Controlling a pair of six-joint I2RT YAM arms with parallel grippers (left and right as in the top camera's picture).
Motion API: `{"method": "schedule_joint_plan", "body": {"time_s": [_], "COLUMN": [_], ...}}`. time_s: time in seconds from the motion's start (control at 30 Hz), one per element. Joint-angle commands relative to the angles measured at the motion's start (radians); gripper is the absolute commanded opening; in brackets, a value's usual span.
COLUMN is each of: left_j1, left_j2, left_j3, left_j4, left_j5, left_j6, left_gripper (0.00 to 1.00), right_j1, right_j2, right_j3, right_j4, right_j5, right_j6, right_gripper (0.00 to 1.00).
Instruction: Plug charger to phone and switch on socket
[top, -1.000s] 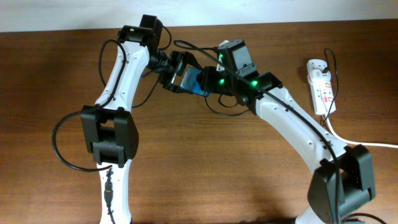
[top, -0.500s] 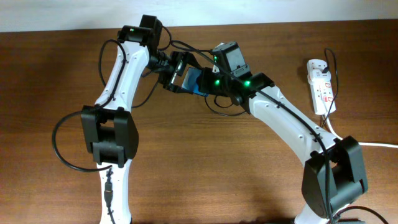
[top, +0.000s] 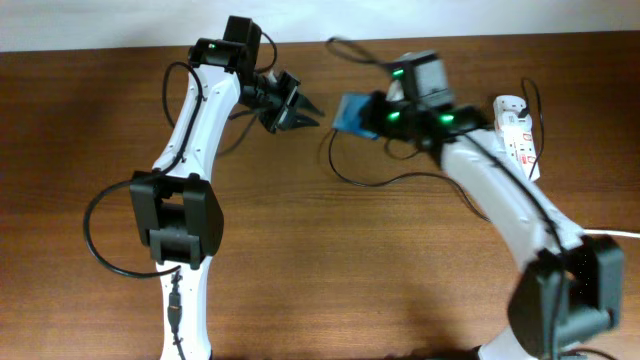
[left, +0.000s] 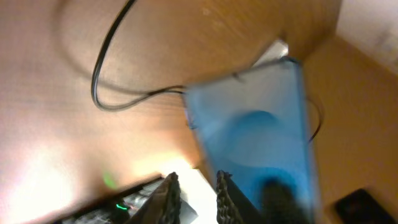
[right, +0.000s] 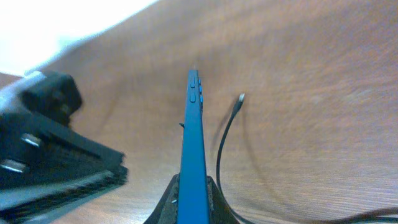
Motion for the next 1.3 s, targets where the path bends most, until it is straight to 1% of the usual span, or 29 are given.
{"method": "schedule_joint_plan", "body": {"time_s": [0.0,0.03,0.07,0.1,0.13,0.17,0.2,0.23,0.27,0.3,0.33,0.37,0.4,0.47,0.53,0.57,0.6,0.67,0.7,0.8,0.87,0.97,1.03,1.07,1.13,1.23,1.27], "left_j1": [-0.001,-0.001,-0.001,-0.001,0.001,0.005,0.013,0.025,0.043,0.059,0.073,0.089,0.100,0.105,0.105,0.105,0.105,0.105,0.105,0.106,0.105,0.105,0.105,0.105,0.103,0.095,0.089], "left_j2": [0.005,0.005,0.005,0.005,0.005,0.005,0.005,0.005,0.005,0.005,0.005,0.005,0.005,0.005,0.005,0.005,0.005,0.005,0.005,0.005,0.005,0.005,0.005,0.005,0.005,0.005,0.005], "left_j3": [0.002,0.002,0.002,0.002,0.002,0.002,0.002,0.002,0.002,0.002,0.002,0.002,0.002,0.002,0.002,0.002,0.002,0.002,0.002,0.002,0.002,0.002,0.002,0.002,0.002,0.002,0.002], "left_j4": [-0.007,-0.002,0.008,0.023,0.047,0.082,0.121,0.180,0.242,0.266,0.267,0.265,0.265,0.265,0.268,0.269,0.269,0.269,0.269,0.270,0.348,0.559,0.667,0.731,0.826,1.059,1.133], "left_j5": [0.021,0.021,0.022,0.030,0.088,0.210,0.337,0.477,0.615,0.665,0.676,0.677,0.677,0.681,0.681,0.680,0.677,0.665,0.645,0.521,0.433,0.372,0.341,0.327,0.315,0.308,0.309], "left_j6": [0.510,0.563,0.566,0.566,0.597,0.666,0.694,0.693,0.671,0.627,0.607,0.604,0.575,0.484,0.393,0.382,0.376,0.323,0.311,0.247,0.160,-0.023,-0.123,-0.178,-0.271,-0.466,-0.522], "left_gripper": [0.51,0.61,0.72,0.74,0.72,0.67,0.60,0.56,0.53,0.53,0.54,0.54,0.56,0.57,0.57,0.56,0.54,0.49,0.47,0.46,0.45,0.45,0.43,0.41,0.41,0.41,0.41], "right_j1": [-0.080,-0.089,-0.092,-0.092,-0.092,-0.092,-0.092,-0.092,-0.092,-0.092,-0.090,-0.080,-0.060,-0.022,0.016,0.034,0.048,0.087,0.108,0.159,0.179,0.178,0.179,0.179,0.179,0.179,0.179], "right_j2": [-0.122,-0.121,-0.117,-0.114,-0.112,-0.108,-0.101,-0.095,-0.086,-0.084,-0.083,-0.083,-0.079,-0.056,-0.023,-0.003,0.009,0.030,0.033,0.033,0.033,0.033,0.033,0.033,0.033,0.035,0.041], "right_j3": [0.024,0.024,0.024,0.024,0.024,0.024,0.024,0.024,0.024,0.024,0.023,0.021,0.019,0.019,0.019,0.019,0.019,0.019,0.019,0.019,0.019,0.019,0.019,0.019,0.019,0.019,0.019], "right_j4": [0.020,0.023,0.027,0.045,0.066,0.079,0.084,0.093,0.105,0.108,0.129,0.172,0.239,0.350,0.388,0.407,0.425,0.487,0.499,0.491,0.479,0.479,0.479,0.479,0.478,0.476,0.484], "right_j5": [-0.157,-0.173,-0.172,-0.171,-0.167,-0.134,-0.091,-0.076,-0.078,-0.078,-0.078,-0.078,-0.073,-0.073,-0.070,-0.070,-0.069,-0.041,-0.012,0.055,0.076,0.070,0.054,0.052,0.050,0.050,0.048], "right_j6": [0.030,0.082,0.134,0.181,0.224,0.280,0.346,0.391,0.469,0.543,0.588,0.597,0.597,0.599,0.639,0.639,0.641,0.643,0.645,0.651,0.707,0.787,0.830,0.838,0.849,0.909,0.909], "right_gripper": [0.04,0.04,0.04,0.04,0.04,0.04,0.04,0.04,0.04,0.04,0.04,0.04,0.04,0.04,0.04,0.04,0.04,0.04,0.04,0.04,0.04,0.04,0.04,0.04,0.04,0.04,0.04]}}
